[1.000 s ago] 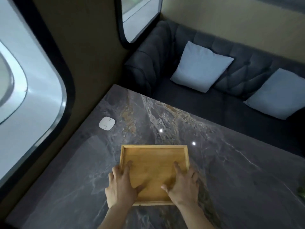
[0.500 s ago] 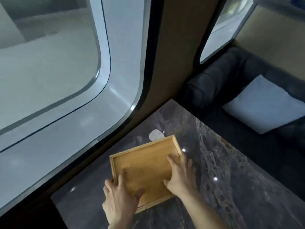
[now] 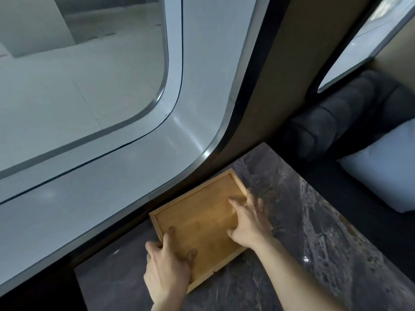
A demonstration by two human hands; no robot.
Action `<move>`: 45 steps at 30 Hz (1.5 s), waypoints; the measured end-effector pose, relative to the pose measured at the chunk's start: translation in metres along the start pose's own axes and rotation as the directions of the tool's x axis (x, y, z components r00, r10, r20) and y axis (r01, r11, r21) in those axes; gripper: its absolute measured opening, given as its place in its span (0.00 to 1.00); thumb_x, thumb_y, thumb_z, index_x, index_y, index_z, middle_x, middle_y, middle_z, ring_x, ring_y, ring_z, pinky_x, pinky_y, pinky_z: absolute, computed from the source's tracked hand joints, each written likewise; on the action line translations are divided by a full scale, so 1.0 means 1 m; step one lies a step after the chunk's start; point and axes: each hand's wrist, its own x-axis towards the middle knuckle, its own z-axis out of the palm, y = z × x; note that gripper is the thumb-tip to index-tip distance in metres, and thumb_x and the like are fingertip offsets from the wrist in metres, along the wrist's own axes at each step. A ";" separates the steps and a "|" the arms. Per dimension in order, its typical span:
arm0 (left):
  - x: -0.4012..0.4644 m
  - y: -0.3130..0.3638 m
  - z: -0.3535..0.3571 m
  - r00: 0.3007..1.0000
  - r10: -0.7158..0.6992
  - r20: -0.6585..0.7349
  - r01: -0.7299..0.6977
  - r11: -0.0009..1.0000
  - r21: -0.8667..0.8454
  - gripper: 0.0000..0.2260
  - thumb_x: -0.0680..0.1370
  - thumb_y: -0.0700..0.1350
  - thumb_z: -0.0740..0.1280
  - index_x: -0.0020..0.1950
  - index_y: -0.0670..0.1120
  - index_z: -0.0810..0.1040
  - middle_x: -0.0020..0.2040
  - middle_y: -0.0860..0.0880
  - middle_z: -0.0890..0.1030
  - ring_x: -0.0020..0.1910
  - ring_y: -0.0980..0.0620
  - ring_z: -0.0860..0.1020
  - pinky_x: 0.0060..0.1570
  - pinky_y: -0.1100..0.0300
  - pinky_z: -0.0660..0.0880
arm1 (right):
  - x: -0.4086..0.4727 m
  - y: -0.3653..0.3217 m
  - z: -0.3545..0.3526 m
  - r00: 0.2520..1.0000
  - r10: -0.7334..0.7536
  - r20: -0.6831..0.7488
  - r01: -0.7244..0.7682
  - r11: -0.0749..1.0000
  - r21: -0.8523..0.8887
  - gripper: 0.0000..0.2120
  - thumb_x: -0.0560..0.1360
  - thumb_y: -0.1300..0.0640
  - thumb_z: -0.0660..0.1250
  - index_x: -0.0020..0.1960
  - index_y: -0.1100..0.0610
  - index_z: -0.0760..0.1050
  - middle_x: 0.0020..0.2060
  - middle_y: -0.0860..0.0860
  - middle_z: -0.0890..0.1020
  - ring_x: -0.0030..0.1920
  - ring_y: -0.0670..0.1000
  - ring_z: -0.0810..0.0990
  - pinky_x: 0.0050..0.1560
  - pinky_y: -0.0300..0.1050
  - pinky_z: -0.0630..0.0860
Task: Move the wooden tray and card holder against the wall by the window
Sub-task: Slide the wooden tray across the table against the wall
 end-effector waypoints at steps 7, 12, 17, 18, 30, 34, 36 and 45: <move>0.009 0.005 0.002 0.999 -0.006 0.047 0.006 1.000 -0.001 0.37 0.67 0.69 0.71 0.71 0.63 0.62 0.52 0.49 0.64 0.51 0.47 0.77 0.41 0.52 0.79 | 0.017 0.006 0.012 0.999 -0.033 -0.017 0.035 0.994 0.103 0.41 0.72 0.47 0.78 0.78 0.37 0.60 0.83 0.50 0.43 0.80 0.63 0.49 0.78 0.67 0.59; 0.004 0.004 0.002 0.994 0.093 -0.054 -0.088 0.992 0.093 0.38 0.64 0.71 0.70 0.71 0.60 0.66 0.58 0.45 0.68 0.58 0.42 0.71 0.53 0.46 0.72 | 0.002 0.016 0.022 0.983 -0.110 -0.144 0.124 0.988 0.089 0.42 0.73 0.36 0.73 0.81 0.41 0.58 0.84 0.51 0.46 0.83 0.59 0.43 0.81 0.61 0.44; -0.003 0.010 0.014 0.860 0.510 0.023 -0.510 0.854 0.106 0.40 0.67 0.72 0.65 0.75 0.57 0.64 0.72 0.45 0.68 0.73 0.40 0.62 0.73 0.41 0.61 | -0.037 0.030 0.042 0.979 -0.203 -0.023 0.204 0.978 0.046 0.47 0.70 0.33 0.74 0.81 0.40 0.54 0.84 0.50 0.44 0.82 0.56 0.37 0.81 0.65 0.50; -0.003 0.012 0.018 0.815 0.573 0.084 -0.580 0.808 0.104 0.41 0.67 0.74 0.62 0.76 0.58 0.61 0.76 0.46 0.65 0.76 0.41 0.57 0.76 0.42 0.55 | -0.042 0.033 0.044 0.976 -0.218 0.016 0.217 0.976 0.023 0.47 0.71 0.36 0.75 0.81 0.40 0.54 0.84 0.51 0.43 0.82 0.57 0.36 0.81 0.64 0.49; 0.006 0.017 0.031 0.790 0.574 0.217 -0.611 0.766 0.201 0.43 0.67 0.73 0.60 0.79 0.60 0.51 0.82 0.52 0.49 0.80 0.44 0.43 0.77 0.43 0.49 | -0.031 0.031 0.031 0.976 -0.212 0.056 0.212 0.977 0.007 0.32 0.79 0.50 0.71 0.79 0.41 0.62 0.84 0.53 0.47 0.83 0.60 0.43 0.81 0.58 0.44; 0.007 0.020 0.032 0.800 0.565 0.202 -0.599 0.774 0.206 0.43 0.67 0.73 0.62 0.78 0.60 0.53 0.81 0.52 0.50 0.80 0.43 0.45 0.77 0.43 0.51 | -0.025 0.031 0.031 0.973 -0.216 0.076 0.218 0.976 -0.009 0.32 0.80 0.51 0.71 0.79 0.41 0.61 0.84 0.53 0.46 0.83 0.60 0.42 0.80 0.59 0.44; 0.007 0.019 0.033 0.801 0.566 0.194 -0.597 0.775 0.205 0.43 0.67 0.73 0.63 0.78 0.60 0.53 0.81 0.52 0.51 0.80 0.43 0.45 0.77 0.43 0.51 | -0.024 0.031 0.033 0.974 -0.216 0.070 0.217 0.976 -0.010 0.32 0.80 0.52 0.71 0.79 0.40 0.61 0.84 0.53 0.46 0.83 0.61 0.42 0.80 0.59 0.46; 0.006 0.023 0.029 0.790 0.577 0.207 -0.612 0.755 0.235 0.45 0.66 0.73 0.64 0.78 0.56 0.55 0.80 0.47 0.55 0.78 0.40 0.50 0.76 0.41 0.52 | -0.041 0.025 0.036 0.987 -0.160 -0.002 0.160 0.984 -0.077 0.38 0.78 0.45 0.71 0.81 0.42 0.54 0.84 0.54 0.42 0.82 0.60 0.34 0.78 0.65 0.40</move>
